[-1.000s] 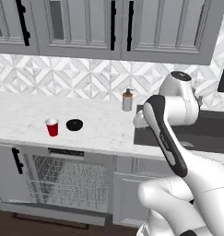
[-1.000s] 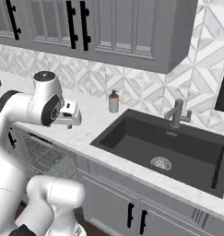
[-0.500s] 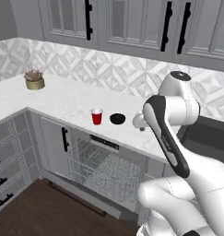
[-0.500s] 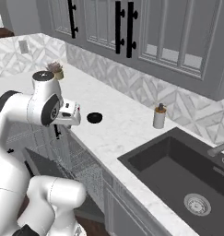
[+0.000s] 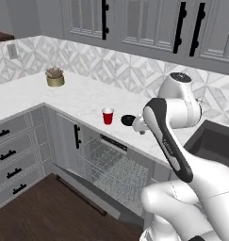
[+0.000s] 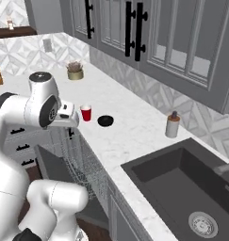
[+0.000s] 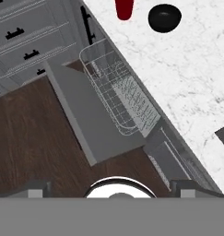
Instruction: Pick up the cup and bowl from the counter, place them in the dishwasher, and close the dishwasher door.
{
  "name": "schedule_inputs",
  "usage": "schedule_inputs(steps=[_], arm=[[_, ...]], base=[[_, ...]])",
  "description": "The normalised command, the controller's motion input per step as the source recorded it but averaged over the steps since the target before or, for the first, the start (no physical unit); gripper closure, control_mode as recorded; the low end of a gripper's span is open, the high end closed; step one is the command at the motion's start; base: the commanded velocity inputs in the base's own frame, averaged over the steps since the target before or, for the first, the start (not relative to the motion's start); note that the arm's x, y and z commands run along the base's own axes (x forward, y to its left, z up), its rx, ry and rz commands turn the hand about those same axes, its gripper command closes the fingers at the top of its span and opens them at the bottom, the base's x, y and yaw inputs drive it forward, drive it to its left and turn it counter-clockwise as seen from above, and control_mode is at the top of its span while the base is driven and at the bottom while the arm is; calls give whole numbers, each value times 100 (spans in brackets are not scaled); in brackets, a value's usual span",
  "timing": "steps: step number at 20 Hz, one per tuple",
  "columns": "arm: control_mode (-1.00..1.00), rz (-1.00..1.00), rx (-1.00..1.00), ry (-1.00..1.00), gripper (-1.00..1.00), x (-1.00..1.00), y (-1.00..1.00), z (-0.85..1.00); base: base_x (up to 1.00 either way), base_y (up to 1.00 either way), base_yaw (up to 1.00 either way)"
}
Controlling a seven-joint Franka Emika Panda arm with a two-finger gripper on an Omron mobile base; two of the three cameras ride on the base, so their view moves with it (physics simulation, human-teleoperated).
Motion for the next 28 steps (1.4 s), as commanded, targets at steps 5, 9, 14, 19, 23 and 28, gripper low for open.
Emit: schedule_inputs(steps=[5, 9, 14, 19, 23, 28], arm=[[100, 0, 0, 0, -100, 0, 0, 0], [100, 0, 0, 0, -100, 0, 0, 0], [100, 0, 0, 0, -100, 0, 0, 0], [100, 0, 0, 0, -100, 0, 0, 0], [100, 0, 0, 0, -100, 0, 0, 0], [-100, 8, 1, 0, -100, 60, 0, -12]], base=[[68, -58, 22], [32, -31, 22], [55, 4, 22], [47, -16, 23], [41, -7, 21], [34, 0, 5]])
